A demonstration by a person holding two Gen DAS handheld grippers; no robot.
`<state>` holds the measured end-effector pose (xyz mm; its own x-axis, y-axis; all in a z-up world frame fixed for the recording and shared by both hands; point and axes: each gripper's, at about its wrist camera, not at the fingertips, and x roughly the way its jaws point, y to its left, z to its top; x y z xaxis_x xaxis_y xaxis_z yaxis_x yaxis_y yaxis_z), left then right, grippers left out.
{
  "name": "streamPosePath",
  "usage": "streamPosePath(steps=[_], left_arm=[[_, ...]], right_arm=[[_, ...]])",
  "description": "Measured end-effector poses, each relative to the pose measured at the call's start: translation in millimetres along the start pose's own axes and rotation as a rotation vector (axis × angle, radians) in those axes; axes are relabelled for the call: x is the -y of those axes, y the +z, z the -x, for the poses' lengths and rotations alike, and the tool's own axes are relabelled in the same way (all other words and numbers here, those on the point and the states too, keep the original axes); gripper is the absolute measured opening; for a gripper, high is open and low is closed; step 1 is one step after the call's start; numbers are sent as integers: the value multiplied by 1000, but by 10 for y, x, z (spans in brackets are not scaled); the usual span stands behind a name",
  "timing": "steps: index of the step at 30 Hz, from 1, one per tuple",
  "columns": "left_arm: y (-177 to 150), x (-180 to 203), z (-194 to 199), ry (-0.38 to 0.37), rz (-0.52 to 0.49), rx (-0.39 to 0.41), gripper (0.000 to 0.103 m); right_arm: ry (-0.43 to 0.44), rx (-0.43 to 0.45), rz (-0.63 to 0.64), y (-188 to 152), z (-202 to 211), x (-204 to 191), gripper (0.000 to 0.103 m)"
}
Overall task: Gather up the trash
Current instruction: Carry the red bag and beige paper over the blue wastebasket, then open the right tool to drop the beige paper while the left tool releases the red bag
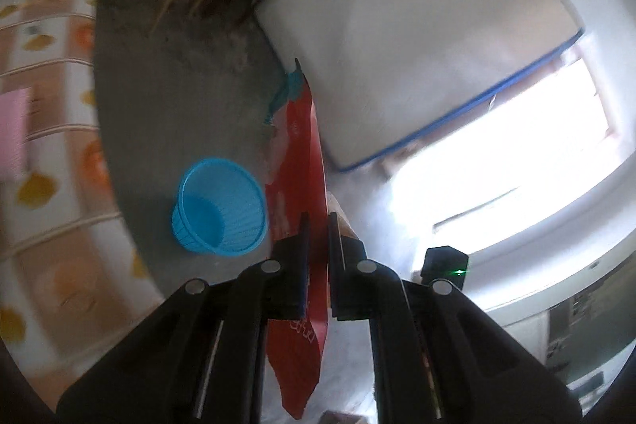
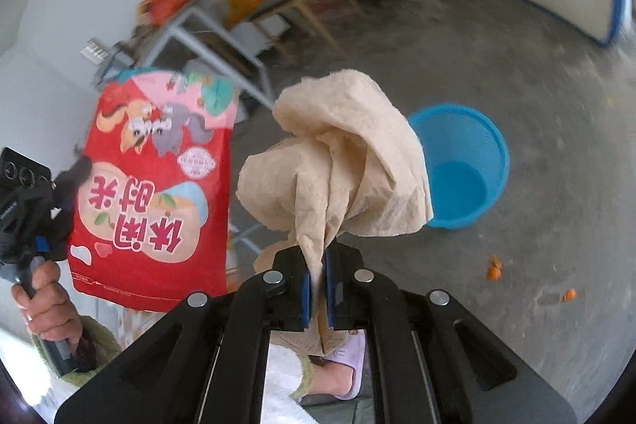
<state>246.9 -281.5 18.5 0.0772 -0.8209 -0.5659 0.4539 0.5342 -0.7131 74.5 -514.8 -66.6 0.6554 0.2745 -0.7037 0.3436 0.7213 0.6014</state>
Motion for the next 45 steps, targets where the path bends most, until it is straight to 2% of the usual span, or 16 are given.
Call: streamPosePath(steps=[2, 5, 12, 16, 20, 21, 22, 23, 24, 26, 33, 36, 39, 45], left_arm=[[105, -2, -377, 30, 6, -62, 6], [273, -60, -1015, 114, -3, -147, 6], [539, -365, -2091, 265, 0, -274, 6], [604, -437, -2433, 322, -44, -295, 7], [719, -576, -2658, 360, -41, -286, 7], [719, -610, -2683, 373, -39, -283, 14], [737, -649, -2706, 388, -32, -280, 28], [679, -661, -2647, 393, -25, -274, 33], [683, -688, -2642, 396, -19, -270, 35], [690, -684, -2623, 388, -21, -275, 35], [719, -478, -2331, 348, -54, -242, 36], [678, -308, -1999, 316, -83, -219, 41], [596, -140, -1503, 263, -122, -172, 46], [411, 7, -649, 226, -165, -70, 58]], right_arm=[[-10, -29, -58, 51, -202, 268, 6], [-30, -77, -133, 143, -542, 629, 6], [-98, -158, -212, 407, -1323, 1165, 6], [-118, -168, -234, 585, -1636, 1387, 6], [-16, -177, -279, 778, -1876, 1635, 10], [-4, -180, -293, 812, -1962, 1696, 16], [-8, -177, -307, 826, -2015, 1751, 21], [-24, -172, -325, 826, -2075, 1822, 34], [-35, -166, -337, 835, -2108, 1870, 41], [-51, -150, -361, 818, -2165, 1997, 45], [-29, -148, -373, 856, -2224, 2032, 50], [22, -126, -388, 933, -2205, 1996, 51], [64, -110, -381, 1012, -2131, 1904, 51], [66, -87, -364, 1166, -2161, 1778, 51]])
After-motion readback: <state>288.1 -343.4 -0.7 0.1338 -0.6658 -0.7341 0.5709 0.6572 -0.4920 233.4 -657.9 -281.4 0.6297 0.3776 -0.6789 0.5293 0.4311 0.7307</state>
